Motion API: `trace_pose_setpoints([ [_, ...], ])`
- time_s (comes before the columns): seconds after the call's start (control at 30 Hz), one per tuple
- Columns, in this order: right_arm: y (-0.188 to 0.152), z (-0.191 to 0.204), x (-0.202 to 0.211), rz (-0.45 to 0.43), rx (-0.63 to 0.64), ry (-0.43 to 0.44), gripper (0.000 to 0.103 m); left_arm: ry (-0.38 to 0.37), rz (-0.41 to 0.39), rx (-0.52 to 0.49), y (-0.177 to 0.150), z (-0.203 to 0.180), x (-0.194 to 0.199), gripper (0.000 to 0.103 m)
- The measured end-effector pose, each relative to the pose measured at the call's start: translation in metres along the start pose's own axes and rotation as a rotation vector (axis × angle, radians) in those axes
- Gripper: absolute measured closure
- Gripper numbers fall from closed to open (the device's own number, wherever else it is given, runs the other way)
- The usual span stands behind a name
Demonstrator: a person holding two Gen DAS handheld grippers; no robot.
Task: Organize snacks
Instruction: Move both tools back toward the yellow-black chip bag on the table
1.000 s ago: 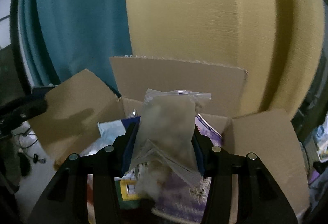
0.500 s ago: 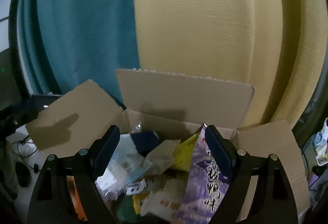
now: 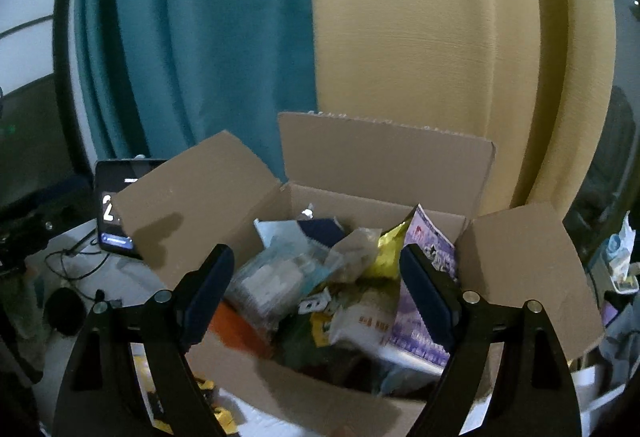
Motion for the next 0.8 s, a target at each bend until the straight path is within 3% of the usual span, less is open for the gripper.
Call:
trace_pose_setpoints([
  [0.4,-0.036,0.014,0.019,0.025,-0.023,0.027,0.016,0.018,0.049,0.017,-0.036,0.005,0.022,0.022],
  [0.8,-0.105,0.023,-0.003,0.164,-0.075,0.078,0.016,0.014,0.184,0.077,-0.105,0.016,0.007,0.022],
])
Point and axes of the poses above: each gripper's, at about its wrist camera, not at the fingertips, and x roughly against the way its jaws point, z to its left, y to its top, the point moved 5 cm from there along -x, roughly the way its jaws point, and after that the axes turned 9 degrees about -x, right-handed, at the moved point
